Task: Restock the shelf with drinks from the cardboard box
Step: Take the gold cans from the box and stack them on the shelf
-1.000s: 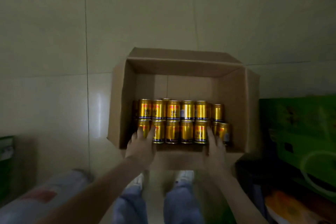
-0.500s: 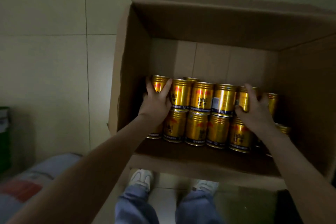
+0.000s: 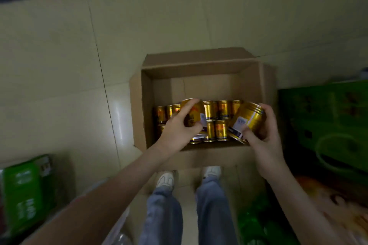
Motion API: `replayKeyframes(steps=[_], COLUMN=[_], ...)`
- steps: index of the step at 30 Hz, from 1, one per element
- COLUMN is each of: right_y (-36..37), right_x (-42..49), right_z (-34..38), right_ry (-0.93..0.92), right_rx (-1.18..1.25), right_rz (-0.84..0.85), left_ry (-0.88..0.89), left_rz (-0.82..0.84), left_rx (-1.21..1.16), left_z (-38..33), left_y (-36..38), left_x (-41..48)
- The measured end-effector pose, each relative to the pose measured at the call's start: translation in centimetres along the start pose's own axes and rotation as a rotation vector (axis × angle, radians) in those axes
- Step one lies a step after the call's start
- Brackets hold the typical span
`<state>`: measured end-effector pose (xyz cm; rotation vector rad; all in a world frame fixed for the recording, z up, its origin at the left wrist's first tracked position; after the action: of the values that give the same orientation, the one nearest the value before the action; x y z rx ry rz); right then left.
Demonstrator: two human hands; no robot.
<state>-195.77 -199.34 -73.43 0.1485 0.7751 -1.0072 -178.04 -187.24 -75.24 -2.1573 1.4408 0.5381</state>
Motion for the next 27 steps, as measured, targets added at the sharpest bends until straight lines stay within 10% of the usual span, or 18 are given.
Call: replayKeyframes(steps=[13,27], right_y=[-16.3,-36.5], right_x=[-38.5,-78.9], right_z=[15.2,-0.6], right_ry=[-0.230,-0.603], right_rx=[0.601,0.721], right_rz=[-0.062,-0.552], left_ry=[0.443,0.644], left_rz=[0.711,1.260], left_rx=[-0.170,-0.177], left_z=[-33.6,-37.2], left_y=[5.6,34.4], left_x=[-28.6,-63.7])
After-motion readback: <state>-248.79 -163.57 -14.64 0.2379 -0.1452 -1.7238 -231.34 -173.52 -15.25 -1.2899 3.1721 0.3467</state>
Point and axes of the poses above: each hand's wrist, its own x-axis towards the middle knuckle, its own y-axis out of the palm, z = x × y, the point moved 3 cm from there along x, towards the middle knuckle, and after that the axes turned 8 degrees about y, right-handed, at the moved point
